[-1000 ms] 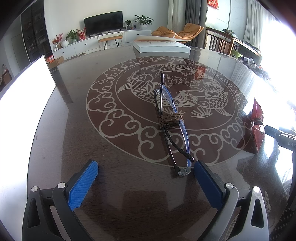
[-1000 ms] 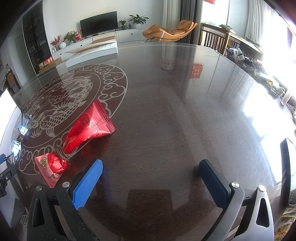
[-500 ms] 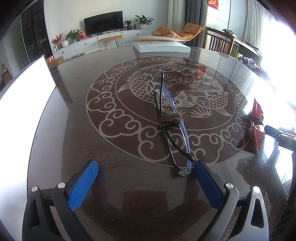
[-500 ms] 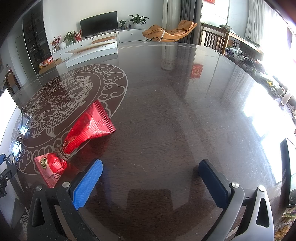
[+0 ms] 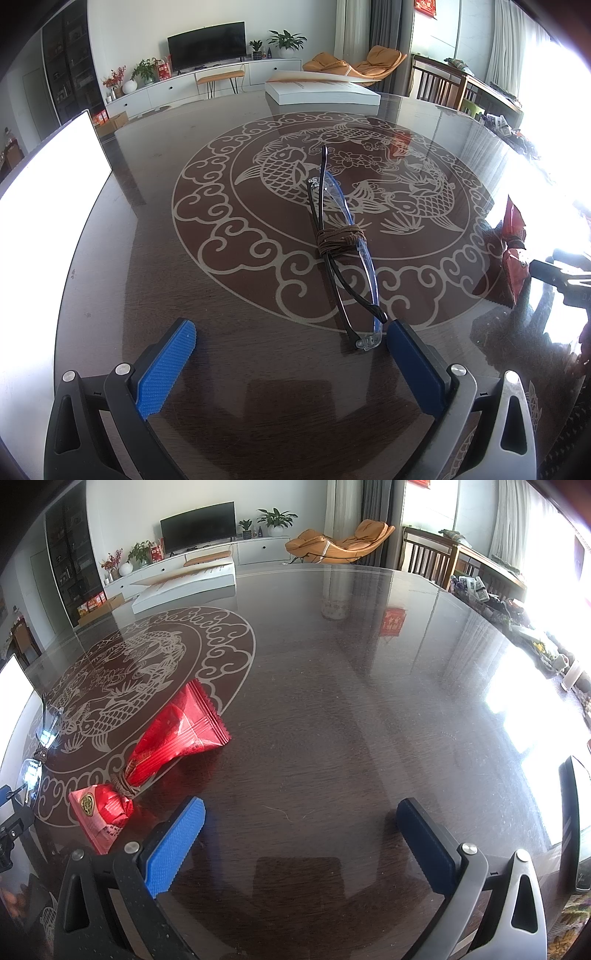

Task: Organize objects
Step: 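Grasp the glasses with left tool while right tool grasps the red candy packet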

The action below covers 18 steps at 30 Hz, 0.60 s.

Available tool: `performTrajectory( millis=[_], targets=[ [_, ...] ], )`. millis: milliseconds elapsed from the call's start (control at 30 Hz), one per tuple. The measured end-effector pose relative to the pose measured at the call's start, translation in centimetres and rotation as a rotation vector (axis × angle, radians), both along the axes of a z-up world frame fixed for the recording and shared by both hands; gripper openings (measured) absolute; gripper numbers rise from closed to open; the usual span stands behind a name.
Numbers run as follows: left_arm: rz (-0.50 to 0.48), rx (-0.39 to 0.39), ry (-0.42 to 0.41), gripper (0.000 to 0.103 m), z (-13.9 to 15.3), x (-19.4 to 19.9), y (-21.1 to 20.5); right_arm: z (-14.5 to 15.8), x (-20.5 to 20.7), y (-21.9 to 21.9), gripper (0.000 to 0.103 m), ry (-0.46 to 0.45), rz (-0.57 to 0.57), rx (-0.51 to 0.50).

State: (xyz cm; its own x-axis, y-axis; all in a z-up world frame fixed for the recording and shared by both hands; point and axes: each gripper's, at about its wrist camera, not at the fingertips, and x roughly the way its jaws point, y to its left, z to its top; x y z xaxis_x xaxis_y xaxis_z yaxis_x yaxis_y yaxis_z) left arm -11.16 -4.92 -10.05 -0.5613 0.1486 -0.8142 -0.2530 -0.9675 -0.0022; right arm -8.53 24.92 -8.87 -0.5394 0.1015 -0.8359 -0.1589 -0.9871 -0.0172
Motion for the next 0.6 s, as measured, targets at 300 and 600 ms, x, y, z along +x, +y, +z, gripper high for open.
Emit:
performTrajectory(
  millis=[300,600],
  targets=[
    [-0.044,-0.025,-0.149,0.103,0.7,1.9,-0.7,2.3,-0.7,0.3,0.103,-0.075,0.022,-0.428],
    [-0.016,0.012,-0.124,0.103,3.1,-0.5,0.0,1.1,-5.0,-7.6,0.03,-0.119,0.127,-0.157]
  ],
)
